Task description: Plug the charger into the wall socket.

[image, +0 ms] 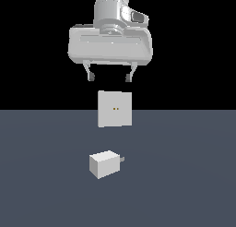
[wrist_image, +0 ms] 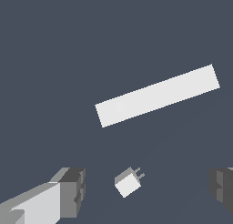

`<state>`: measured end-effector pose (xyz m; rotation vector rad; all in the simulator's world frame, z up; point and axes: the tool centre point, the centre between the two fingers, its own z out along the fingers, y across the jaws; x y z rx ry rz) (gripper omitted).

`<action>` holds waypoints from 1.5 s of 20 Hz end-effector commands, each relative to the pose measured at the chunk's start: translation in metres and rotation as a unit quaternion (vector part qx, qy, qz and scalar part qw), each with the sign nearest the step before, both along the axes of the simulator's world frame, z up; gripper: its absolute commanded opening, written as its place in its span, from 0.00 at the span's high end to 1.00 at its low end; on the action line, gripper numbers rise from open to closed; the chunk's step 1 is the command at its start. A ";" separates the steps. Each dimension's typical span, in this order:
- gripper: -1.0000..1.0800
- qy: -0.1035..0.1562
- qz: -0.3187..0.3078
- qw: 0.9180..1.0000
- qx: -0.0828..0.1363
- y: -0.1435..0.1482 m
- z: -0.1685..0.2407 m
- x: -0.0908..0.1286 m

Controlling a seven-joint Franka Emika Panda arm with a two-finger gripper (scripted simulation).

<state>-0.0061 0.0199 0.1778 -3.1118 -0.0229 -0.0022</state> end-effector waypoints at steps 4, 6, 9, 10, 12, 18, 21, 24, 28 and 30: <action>0.04 0.000 -0.003 1.000 0.000 0.000 -0.001 -0.001; 0.04 0.000 -0.009 1.000 0.000 -0.001 -0.002 -0.002; 0.04 0.000 -0.024 1.000 -0.001 -0.002 -0.006 -0.005; 0.04 -0.001 -0.030 1.000 -0.001 -0.003 -0.007 -0.006; 0.04 -0.001 -0.045 0.999 -0.002 -0.004 -0.011 -0.009; 0.04 -0.002 -0.105 0.994 -0.004 -0.009 -0.025 -0.022; 0.04 -0.002 -0.144 0.990 -0.006 -0.011 -0.035 -0.031; 0.04 -0.003 -0.183 0.983 -0.008 -0.012 -0.044 -0.040; 0.04 -0.004 -0.234 0.972 -0.010 -0.013 -0.057 -0.052; 0.04 -0.004 -0.259 0.966 -0.011 -0.012 -0.063 -0.058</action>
